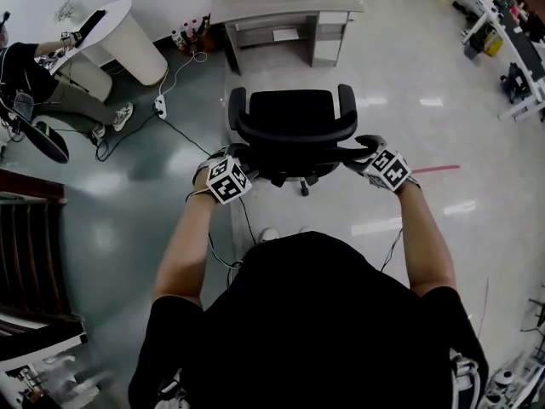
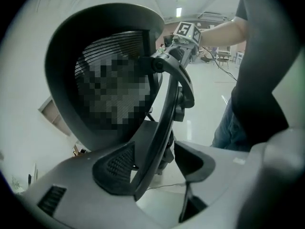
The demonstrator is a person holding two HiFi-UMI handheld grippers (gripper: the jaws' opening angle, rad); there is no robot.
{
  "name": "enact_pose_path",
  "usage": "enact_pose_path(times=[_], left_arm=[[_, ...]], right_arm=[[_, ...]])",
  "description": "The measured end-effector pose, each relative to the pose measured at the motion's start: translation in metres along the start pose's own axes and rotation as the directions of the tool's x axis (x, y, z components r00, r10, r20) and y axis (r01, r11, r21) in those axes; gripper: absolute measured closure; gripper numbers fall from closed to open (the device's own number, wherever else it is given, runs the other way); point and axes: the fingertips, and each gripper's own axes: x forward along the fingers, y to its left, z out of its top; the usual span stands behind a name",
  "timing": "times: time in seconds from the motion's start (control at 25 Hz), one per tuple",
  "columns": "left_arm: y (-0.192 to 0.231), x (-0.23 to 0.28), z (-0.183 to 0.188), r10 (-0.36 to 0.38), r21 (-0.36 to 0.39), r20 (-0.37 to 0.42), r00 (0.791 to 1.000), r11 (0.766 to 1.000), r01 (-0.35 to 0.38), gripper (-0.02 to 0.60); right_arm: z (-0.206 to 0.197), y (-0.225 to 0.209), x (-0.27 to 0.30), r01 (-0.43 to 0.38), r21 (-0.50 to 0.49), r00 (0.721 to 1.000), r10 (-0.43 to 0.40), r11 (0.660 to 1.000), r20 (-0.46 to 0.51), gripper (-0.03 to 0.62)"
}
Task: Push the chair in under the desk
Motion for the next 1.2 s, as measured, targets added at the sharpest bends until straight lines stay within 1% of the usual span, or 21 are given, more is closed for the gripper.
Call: enact_pose_path(times=[0.12,0.2,0.32,0.44,0.64,0.96,1.2], left_arm=[[-0.004,0.008,0.0,-0.006,0.04,-0.032,0.999,0.999,0.007,0.325],[-0.007,0.014,-0.001,-0.007,0.067,-0.054,0.999,0.998,0.011,0.324],[-0.011,0.022,-0.003,-0.015,0.094,-0.075,0.997,0.995,0.023,0.322],[-0.013,0.027,-0.007,-0.015,0.123,-0.101,0.995,0.992,0.027,0.322],[-0.015,0.043,-0.013,0.021,0.23,-0.175,0.984,0.973,0.02,0.322],[-0.016,0.058,-0.018,0.02,0.286,-0.221,0.975,0.957,0.045,0.322],[-0.017,0.072,-0.016,0.014,0.318,-0.251,0.968,0.946,0.068,0.322]], right_arm=[[-0.006,0.007,0.01,-0.005,-0.072,0.998,0.001,0.997,-0.058,0.287],[-0.011,0.009,0.016,0.0,-0.122,0.995,-0.012,0.992,-0.095,0.287],[-0.017,0.01,0.024,0.013,-0.236,0.984,-0.054,0.972,-0.168,0.284],[-0.022,0.016,0.035,-0.007,-0.306,0.975,-0.062,0.952,-0.215,0.284],[-0.035,0.021,0.046,-0.044,-0.369,0.957,-0.067,0.928,-0.283,0.284],[-0.053,0.022,0.069,-0.083,-0.488,0.919,-0.122,0.869,-0.374,0.286],[-0.064,0.017,0.083,-0.11,-0.536,0.9,-0.145,0.837,-0.412,0.307]])
